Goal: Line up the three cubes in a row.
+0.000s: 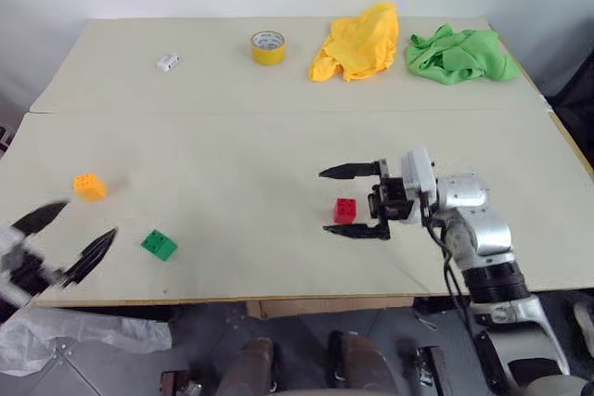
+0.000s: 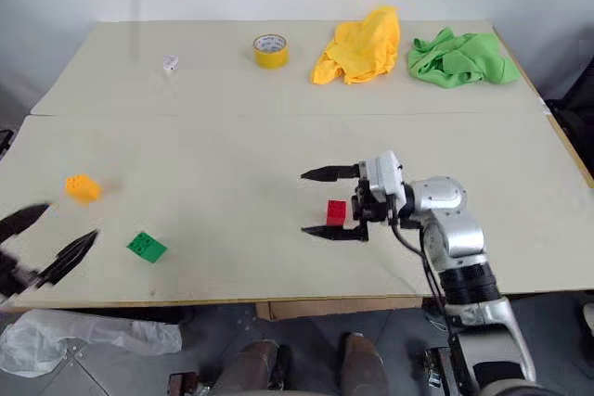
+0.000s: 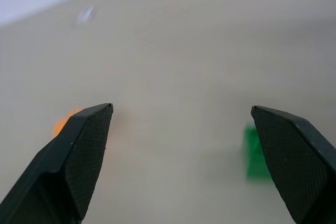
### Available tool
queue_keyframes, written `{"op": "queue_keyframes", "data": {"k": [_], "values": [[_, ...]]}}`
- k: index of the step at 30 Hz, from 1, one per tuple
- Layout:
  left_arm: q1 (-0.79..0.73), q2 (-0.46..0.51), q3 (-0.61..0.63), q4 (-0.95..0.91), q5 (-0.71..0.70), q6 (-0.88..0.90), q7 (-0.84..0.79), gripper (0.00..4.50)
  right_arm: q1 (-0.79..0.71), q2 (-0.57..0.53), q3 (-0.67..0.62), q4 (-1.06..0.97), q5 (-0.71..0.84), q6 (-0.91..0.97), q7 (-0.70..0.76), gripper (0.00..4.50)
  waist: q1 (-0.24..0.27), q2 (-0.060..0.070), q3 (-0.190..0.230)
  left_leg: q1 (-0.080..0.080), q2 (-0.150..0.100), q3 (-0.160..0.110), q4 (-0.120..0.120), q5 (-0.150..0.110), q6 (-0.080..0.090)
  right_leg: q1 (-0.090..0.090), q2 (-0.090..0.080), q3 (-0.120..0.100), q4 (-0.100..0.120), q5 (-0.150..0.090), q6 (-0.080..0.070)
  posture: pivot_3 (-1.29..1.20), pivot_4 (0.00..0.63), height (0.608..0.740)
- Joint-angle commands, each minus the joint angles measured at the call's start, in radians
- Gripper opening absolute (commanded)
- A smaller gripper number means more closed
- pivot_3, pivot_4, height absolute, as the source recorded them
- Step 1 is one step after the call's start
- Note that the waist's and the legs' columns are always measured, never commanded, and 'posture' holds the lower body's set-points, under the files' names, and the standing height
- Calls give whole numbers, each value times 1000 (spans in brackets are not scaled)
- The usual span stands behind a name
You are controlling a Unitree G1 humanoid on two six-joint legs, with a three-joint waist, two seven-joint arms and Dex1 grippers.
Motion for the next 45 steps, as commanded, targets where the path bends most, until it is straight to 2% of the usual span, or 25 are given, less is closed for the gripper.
{"op": "queue_keyframes", "data": {"k": [1, 3, 6, 9, 11, 14, 19, 21, 25, 29, 36, 41, 42, 45], "values": [[113, -4, 80, 131, -17, -44, -74, 4500, -5, 18, -12, -56, 30, -78, 28, 4492, -2, 0, 0, 0, 0, 0, 0, 0, 0, 0, 0, 0, 0, 0, 0, 0, 150, 740], [139, 13, 77, 189, 1, -83, -100, 4500, -5, 7, 4, -52, 2, -165, 89, 4492, 4, 0, 0, 0, 0, 0, 0, -1, 1, 0, 0, 0, -1, 0, -1, 0, 150, 740], [154, 35, 45, 192, -2, -90, -134, 4500, -6, -1, 3, -37, -2, -169, 83, 4492, 14, -2, -1, 1, 0, -1, 1, -2, 2, 2, -1, -1, -4, -1, -1, 0, 150, 740], [153, 47, -9, 141, -8, -86, -162, 4500, -4, -16, -1, -18, -10, -165, 76, 4492, 13, -3, -1, 1, 0, -1, 1, -3, 2, 2, -2, 0, -4, -1, -1, 0, 150, 740], [165, 79, -100, 33, -29, 0, -188, 4500, 4, -37, -8, -9, -16, -165, 80, 4492, 8, -3, -1, 1, 0, -1, 1, -4, 2, 1, -2, 0, -4, -1, -1, 0, 150, 740], [97, 78, -199, -70, -19, 41, -119, 4500, 14, -58, -9, -5, -20, -164, 75, 4492, 5, -1, 0, 1, 0, -1, 1, -4, 2, 1, -2, 0, -3, -1, -2, 0, 150, 740], [-13, 53, -312, -117, 7, 73, -20, 4500, 40, -73, -2, -2, -43, -207, 77, 4492, -7, -1, 0, 1, 1, 0, 1, -5, 1, 0, 0, 0, 0, -1, -3, 0, 150, 740], [-53, 54, -380, -84, 62, 69, 15, 4500, 56, -78, -2, -14, -46, -202, 62, 4492, -7, -1, 0, 1, 1, 0, 1, -5, 1, 0, 1, -1, 1, -1, -3, 0, 150, 740], [-135, 27, -428, -24, 95, 60, 86, 4500, 81, -76, 0, -34, -53, -194, 26, 4492, -7, -1, 0, 1, 1, 0, 2, -4, 1, 1, 1, -1, 1, -1, -3, 0, 150, 740], [-175, -2, -450, -35, 85, 23, 100, 3633, 109, -79, 6, -66, -59, -187, -3, 4500, 2, -1, 0, 1, 1, 0, 2, -4, 1, 1, 1, -1, 1, -1, -3, 0, 150, 740], [-181, 119, -468, -14, 68, 57, -15, 1494, 152, -105, -3, -119, -56, -165, -34, 4500, 7, -1, 0, 1, 1, 0, 2, -4, 1, 1, 1, -1, 0, -1, -3, 0, 150, 740], [-314, 228, -507, 49, 35, 60, -142, 1516, 146, -132, -32, -114, -60, -162, -70, 4500, 10, 0, 0, 1, 1, 0, 3, -4, 1, 1, 1, -1, 0, -1, -3, 0, 150, 740], [-387, 251, -535, 52, 27, 73, -161, 1516, 148, -142, -46, -111, -58, -159, -80, 4500, 12, 0, 0, 1, 1, -1, 3, -4, 1, 1, 1, -1, 0, -1, -3, 0, 150, 740], [-731, 271, -699, 77, 13, 132, -239, 1516, 182, -184, -98, -102, -51, -181, -89, 4500, 38, 0, 1, 0, -1, -2, 3, -2, 1, 1, -1, -3, 1, -1, -3, 0, 150, 740]]}}
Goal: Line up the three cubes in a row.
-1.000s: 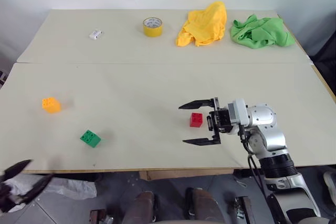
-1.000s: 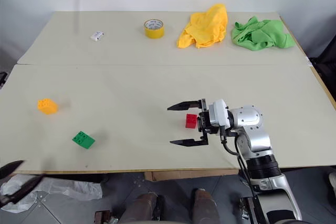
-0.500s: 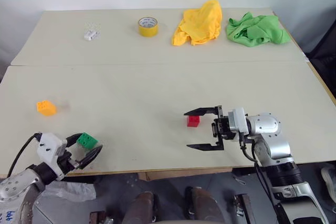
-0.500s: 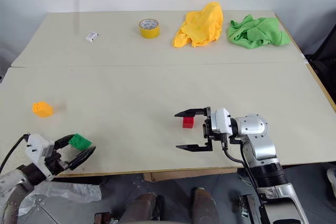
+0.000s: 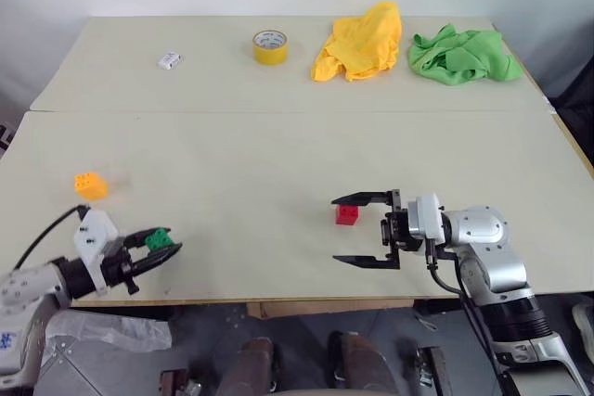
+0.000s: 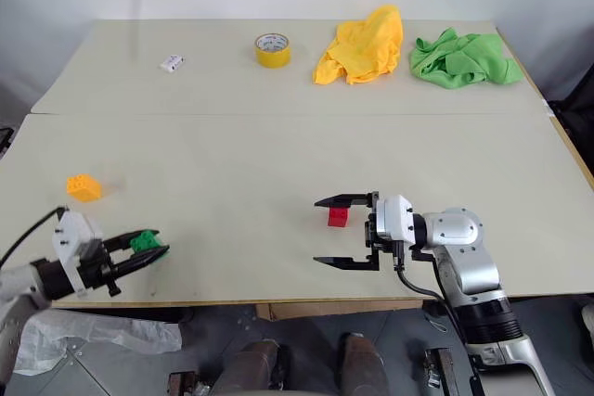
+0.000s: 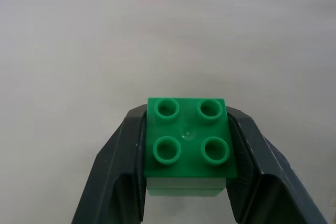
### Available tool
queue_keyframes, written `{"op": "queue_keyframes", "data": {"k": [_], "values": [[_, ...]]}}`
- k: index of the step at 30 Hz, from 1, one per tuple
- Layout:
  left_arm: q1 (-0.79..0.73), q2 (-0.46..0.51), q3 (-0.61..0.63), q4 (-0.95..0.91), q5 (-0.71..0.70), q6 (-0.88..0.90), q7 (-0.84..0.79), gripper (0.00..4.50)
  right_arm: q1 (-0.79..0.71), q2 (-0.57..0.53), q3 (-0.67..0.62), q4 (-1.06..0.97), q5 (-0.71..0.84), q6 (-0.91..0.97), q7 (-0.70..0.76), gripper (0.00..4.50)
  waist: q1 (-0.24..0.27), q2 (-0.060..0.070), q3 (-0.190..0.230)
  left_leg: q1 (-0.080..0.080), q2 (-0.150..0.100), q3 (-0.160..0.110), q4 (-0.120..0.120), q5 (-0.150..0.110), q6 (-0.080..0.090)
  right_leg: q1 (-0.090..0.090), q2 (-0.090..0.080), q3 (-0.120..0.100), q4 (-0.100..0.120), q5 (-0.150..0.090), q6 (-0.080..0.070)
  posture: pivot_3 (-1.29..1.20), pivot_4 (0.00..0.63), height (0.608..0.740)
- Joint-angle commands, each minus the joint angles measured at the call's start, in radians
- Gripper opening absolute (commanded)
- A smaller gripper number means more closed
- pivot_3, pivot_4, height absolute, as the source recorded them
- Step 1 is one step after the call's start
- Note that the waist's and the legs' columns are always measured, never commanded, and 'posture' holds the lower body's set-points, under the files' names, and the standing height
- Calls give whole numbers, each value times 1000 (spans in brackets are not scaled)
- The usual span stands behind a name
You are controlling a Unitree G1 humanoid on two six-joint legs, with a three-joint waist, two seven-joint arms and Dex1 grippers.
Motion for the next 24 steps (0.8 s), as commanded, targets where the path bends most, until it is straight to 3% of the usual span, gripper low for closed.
{"op": "queue_keyframes", "data": {"k": [1, 4, 10, 15, 24], "values": [[-319, -3, -184, 24, 5, 20, -105, 1516, 41, -42, -75, -15, 27, -19, -13, 4500, 8, -1, -1, 0, -1, -1, 1, 1, 0, 0, 0, -1, 0, 0, 0, 0, 150, 740], [-598, -100, -424, 232, 164, -109, -249, 1516, 105, -92, -129, -18, 35, -7, -19, 4500, 10, 0, -1, 0, -6, -1, 1, 2, 2, 1, 1, -2, 5, 1, 3, 0, 150, 740], [-782, -285, -556, 586, 261, -249, -327, 1516, 151, -130, -160, -50, 19, -4, -60, 4500, -31, -2, 0, 0, -7, 11, -1, 1, 9, -4, 2, -7, 7, 3, 6, 0, 150, 740], [-821, -376, -593, 717, 328, -295, -290, 1516, 232, -135, -198, -129, 22, 11, -134, 4500, -13, -4, 1, -1, -4, 11, 1, 2, 6, -4, 2, -11, 6, 3, 6, 0, 150, 740], [-756, -403, -618, 663, 379, -287, -281, 1516, 323, -151, -246, -185, 43, 57, -190, 4500, 6, -4, 2, -2, -4, 8, 7, 2, 7, 0, 0, -10, 6, 3, 7, 0, 150, 740]]}}
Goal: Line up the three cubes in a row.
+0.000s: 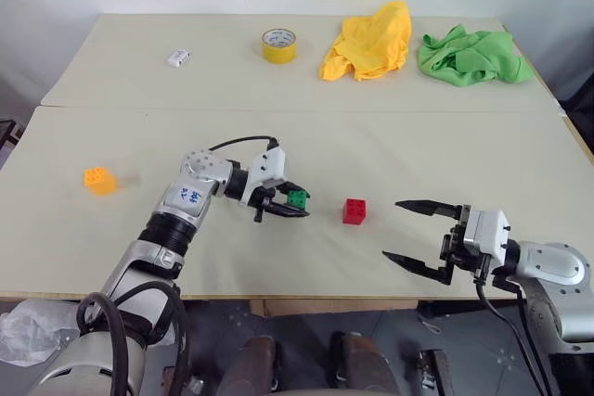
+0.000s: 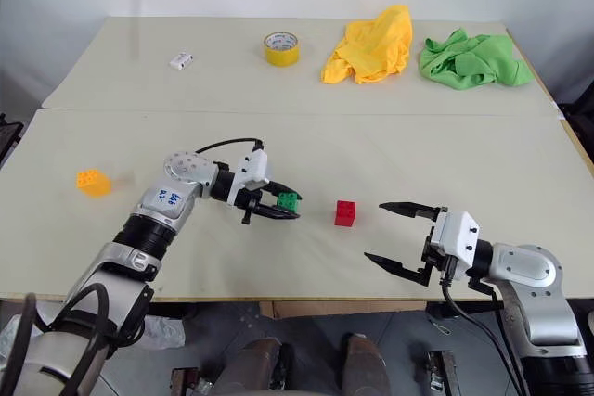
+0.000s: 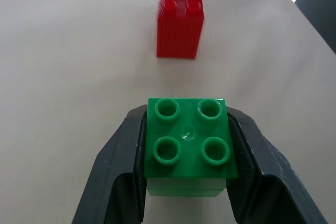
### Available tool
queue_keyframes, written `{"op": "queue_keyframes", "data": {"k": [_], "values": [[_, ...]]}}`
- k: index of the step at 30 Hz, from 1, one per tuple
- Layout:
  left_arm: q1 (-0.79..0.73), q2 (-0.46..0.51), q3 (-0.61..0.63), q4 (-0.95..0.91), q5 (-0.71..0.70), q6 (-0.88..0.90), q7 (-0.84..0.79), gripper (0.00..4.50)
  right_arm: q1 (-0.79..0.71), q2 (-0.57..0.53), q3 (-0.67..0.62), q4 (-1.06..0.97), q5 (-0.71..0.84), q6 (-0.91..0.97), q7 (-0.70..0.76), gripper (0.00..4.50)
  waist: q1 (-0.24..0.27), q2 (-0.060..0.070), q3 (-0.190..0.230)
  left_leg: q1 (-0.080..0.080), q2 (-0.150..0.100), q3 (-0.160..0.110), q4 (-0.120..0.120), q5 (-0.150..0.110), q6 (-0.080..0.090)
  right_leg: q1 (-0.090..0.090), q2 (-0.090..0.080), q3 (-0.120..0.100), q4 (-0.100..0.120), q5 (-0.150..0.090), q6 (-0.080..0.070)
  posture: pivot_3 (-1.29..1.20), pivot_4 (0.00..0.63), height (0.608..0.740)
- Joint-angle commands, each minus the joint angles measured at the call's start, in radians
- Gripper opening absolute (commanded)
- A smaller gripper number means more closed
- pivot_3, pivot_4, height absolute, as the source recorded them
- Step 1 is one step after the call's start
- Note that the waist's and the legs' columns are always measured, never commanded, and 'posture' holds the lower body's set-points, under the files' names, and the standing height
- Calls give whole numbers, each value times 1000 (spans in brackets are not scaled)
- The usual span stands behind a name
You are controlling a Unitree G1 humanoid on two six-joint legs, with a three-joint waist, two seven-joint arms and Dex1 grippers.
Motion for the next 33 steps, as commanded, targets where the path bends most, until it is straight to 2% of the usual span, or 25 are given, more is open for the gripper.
{"op": "queue_keyframes", "data": {"k": [1, 9, 11, 14, 18, 21, 23, 25, 27, 31, 33], "values": [[-6, -8, -8, -39, 29, -8, 17, 1516, 0, -12, -34, -12, 30, 4, -4, 4500, 0, 0, 0, 0, 0, -1, 1, 0, 0, 1, 0, 1, 0, 0, 0, 0, 150, 740], [-11, -33, -1, -2, 66, -28, 84, 1516, -13, -11, -17, 36, 15, -11, 17, 4500, 2, 0, 0, 0, -1, -3, 3, 0, 0, 2, 0, 3, 1, 0, 0, 0, 150, 740], [-8, -36, 7, -7, 53, -24, 79, 2251, -21, -5, -9, 37, 15, -10, 17, 4500, 1, 0, 0, 0, -1, -3, 3, 0, 0, 2, 0, 3, 1, 0, 0, 0, 150, 740], [-3, -22, 11, -35, 33, 3, 37, 3035, -28, 0, 5, 36, 18, -9, 21, 4500, 0, 0, 0, 0, -1, -3, 3, 0, 0, 2, 0, 3, 1, 0, 0, 0, 150, 740], [-7, 0, 62, -111, -22, 53, 21, 4334, -54, 13, 21, 40, 23, -4, 17, 4500, -1, 0, 0, -1, -1, -3, 3, 0, 0, 1, 0, 3, 1, 0, 0, 0, 150, 740], [20, 76, 138, -214, -70, 89, 17, 4466, -100, 29, 43, 50, 26, -5, 26, 4500, -5, 0, 0, -1, 0, -3, 4, 0, 0, 1, -1, 4, 1, 0, 0, 0, 150, 740], [63, 129, 201, -290, -118, 124, 22, 4466, -134, 41, 56, 64, 30, -2, 29, 4500, -11, 0, 0, -1, 2, -3, 4, 0, -2, 1, -1, 5, 1, 0, 0, 0, 150, 740], [165, 196, 316, -401, -214, 157, 15, 4466, -175, 56, 79, 85, 34, 6, 46, 4500, -26, 1, 0, 0, 3, -3, 3, -1, -3, 0, -1, 5, 1, 0, -1, 0, 150, 740], [272, 240, 431, -495, -271, 188, 75, 4466, -210, 68, 103, 111, 31, 3, 67, 4500, -31, 1, 0, 0, 4, -3, 1, -1, -3, 0, -1, 7, 1, -1, -2, 0, 150, 740], [511, 279, 631, -622, -250, 177, 251, 4466, -290, 102, 137, 164, 17, 7, 72, 4500, -30, 1, 1, 0, 5, -4, 2, -1, -4, 0, -1, 7, 1, -1, -2, 0, 150, 740], [684, 215, 832, -701, -262, 198, 428, 4466, -365, 135, 154, 202, 20, 25, 63, 4500, -33, 2, 1, 1, 4, -3, 2, -1, -3, 1, -1, 8, 1, -1, -2, 0, 150, 740]]}}
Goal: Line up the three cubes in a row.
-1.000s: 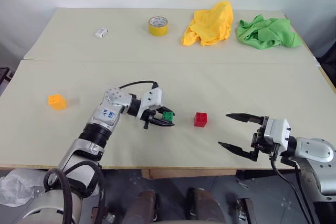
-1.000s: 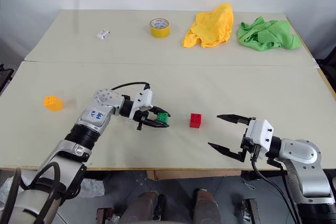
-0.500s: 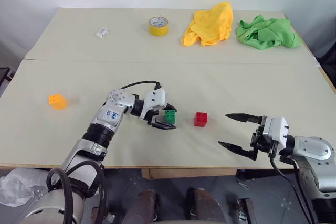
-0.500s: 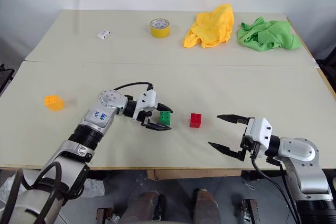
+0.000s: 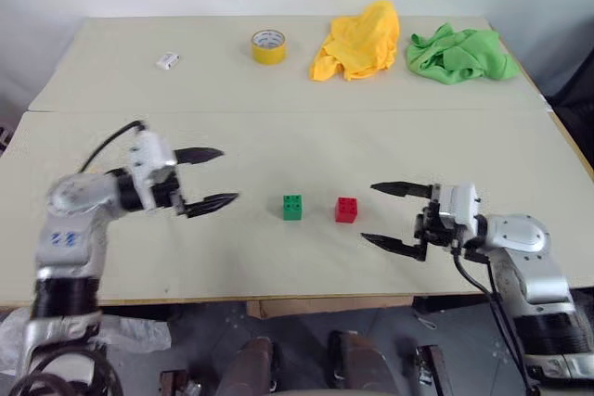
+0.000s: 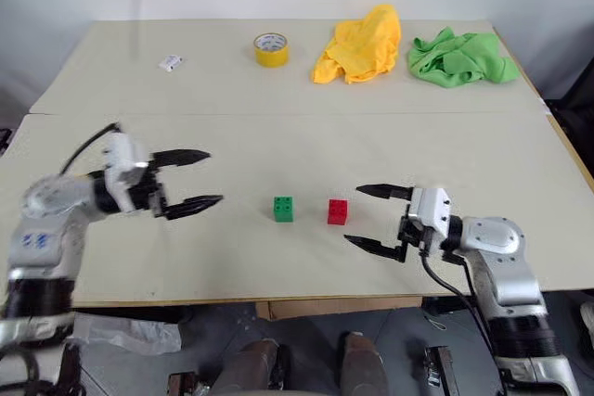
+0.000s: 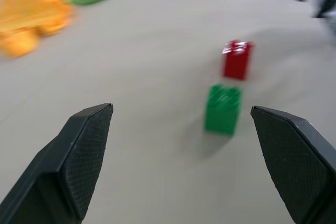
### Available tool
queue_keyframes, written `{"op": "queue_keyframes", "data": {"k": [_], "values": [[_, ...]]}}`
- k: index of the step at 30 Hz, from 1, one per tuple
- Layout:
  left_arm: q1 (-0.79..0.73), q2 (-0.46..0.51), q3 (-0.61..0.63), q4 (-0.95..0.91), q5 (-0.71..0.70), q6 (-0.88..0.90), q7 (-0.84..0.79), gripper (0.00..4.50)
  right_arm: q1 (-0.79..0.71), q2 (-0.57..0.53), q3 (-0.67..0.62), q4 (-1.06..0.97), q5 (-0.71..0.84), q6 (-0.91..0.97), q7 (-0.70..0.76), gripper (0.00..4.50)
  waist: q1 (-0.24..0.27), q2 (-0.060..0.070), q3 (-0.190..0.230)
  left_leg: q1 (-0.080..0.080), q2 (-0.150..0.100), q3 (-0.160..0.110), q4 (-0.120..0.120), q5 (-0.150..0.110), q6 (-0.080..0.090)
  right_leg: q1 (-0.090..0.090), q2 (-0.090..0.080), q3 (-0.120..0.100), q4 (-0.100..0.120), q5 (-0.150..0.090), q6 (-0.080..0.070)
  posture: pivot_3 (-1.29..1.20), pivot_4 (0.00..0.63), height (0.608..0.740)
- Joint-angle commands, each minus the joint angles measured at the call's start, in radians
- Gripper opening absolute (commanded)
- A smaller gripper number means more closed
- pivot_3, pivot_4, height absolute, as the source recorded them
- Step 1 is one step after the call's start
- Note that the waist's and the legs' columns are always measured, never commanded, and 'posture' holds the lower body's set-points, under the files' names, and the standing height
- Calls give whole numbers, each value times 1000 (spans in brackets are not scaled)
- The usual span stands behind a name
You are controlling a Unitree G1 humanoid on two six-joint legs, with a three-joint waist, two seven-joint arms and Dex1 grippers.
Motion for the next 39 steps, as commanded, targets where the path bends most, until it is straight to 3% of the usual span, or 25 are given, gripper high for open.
{"op": "queue_keyframes", "data": {"k": [1, 4, 7, 13, 17, 25, 29, 39], "values": [[200, -94, 292, -146, -37, 57, 284, 4466, -92, 35, 6, 35, 21, 18, -6, 4500, -5, 0, 0, 0, 0, 0, 0, 0, 0, 0, 0, 1, 0, 0, 0, 0, 150, 740], [401, -302, 470, -244, -23, 8, 529, 4466, -143, 88, 29, 45, 36, 9, 5, 4500, 0, 0, 0, 0, 1, -1, -1, -1, -1, -1, 1, 1, -1, 0, 0, 0, 150, 740], [568, -457, 546, -329, -68, -18, 618, 4466, -169, 116, 47, 32, 38, 21, 16, 4500, 8, -3, -1, 0, 1, -1, -1, -2, 0, 0, 1, 1, -2, 0, 0, 0, 150, 740], [696, -596, 620, -335, -159, -81, 743, 4466, -191, 141, 76, 8, 35, 26, 25, 4500, 33, -5, 0, 0, 0, -2, 2, -3, 0, 2, -1, 2, -8, 0, 0, 0, 150, 740], [680, -560, 530, -366, -148, -63, 748, 4466, -194, 139, 86, 15, 26, 26, 34, 4500, 29, -4, 0, 0, 1, -1, 1, -3, 0, 2, -1, 3, -8, 0, 0, 0, 150, 740], [360, -321, 349, -340, 34, 192, 1017, 4466, -165, 91, 118, -43, 24, 100, 68, 4500, 25, -4, -1, 0, 1, -2, 0, -3, -1, 0, 1, 3, -5, 0, -1, 0, 150, 740], [104, -343, 326, -226, 4, 341, 1178, 4466, -137, 69, 127, -64, -4, 107, 53, 4500, 22, -3, -1, 0, -1, -1, 0, -3, -1, -2, 1, 4, 2, 0, -1, 0, 150, 740], [-26, -254, 262, -1, 58, 405, 1170, 4466, -122, 60, 118, -86, -15, 116, 20, 4500, 3, -4, -1, 0, -1, 0, -1, -3, -2, -3, 2, 2, 2, 0, -1, 0, 150, 740]]}}
